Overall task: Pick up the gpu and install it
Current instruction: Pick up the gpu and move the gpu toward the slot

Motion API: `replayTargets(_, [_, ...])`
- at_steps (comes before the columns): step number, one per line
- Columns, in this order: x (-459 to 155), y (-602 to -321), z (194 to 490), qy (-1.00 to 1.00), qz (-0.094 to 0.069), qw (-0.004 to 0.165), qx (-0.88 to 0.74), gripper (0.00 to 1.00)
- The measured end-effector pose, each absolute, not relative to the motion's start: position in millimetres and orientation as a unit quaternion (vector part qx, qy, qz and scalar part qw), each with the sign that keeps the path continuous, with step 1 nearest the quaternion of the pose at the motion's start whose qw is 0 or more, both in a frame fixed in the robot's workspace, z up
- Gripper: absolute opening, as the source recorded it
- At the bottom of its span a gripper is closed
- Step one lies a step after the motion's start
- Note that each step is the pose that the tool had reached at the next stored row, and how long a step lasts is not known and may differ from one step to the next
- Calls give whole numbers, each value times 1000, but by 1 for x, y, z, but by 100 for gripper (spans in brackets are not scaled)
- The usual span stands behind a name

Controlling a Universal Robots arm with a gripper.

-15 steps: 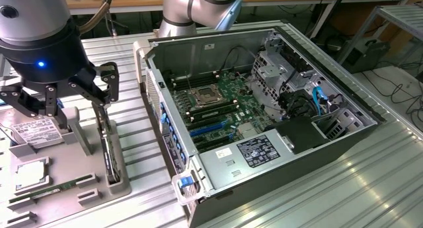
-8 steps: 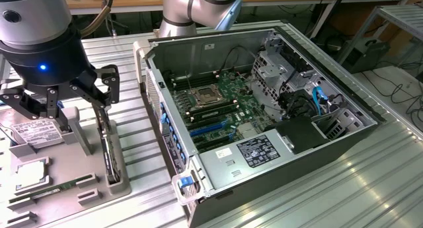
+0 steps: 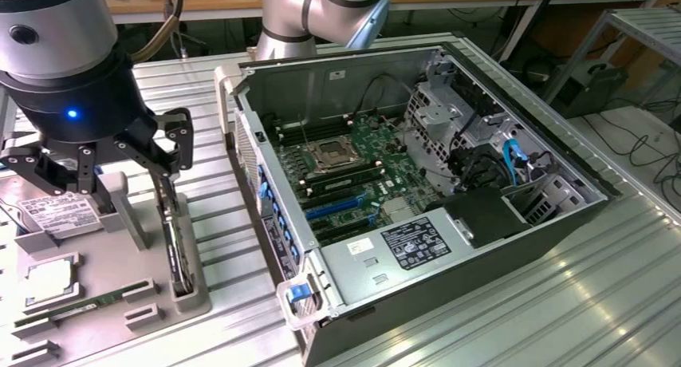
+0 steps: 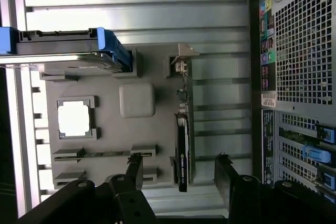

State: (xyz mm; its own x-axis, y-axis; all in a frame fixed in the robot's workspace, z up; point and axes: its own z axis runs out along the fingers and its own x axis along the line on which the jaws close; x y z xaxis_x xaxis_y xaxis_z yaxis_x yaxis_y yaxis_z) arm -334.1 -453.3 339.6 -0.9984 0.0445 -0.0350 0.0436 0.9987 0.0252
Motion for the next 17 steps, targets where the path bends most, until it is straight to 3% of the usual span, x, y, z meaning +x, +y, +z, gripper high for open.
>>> replayTargets(17, [-334, -453, 332, 1000, 12, 18, 21, 66])
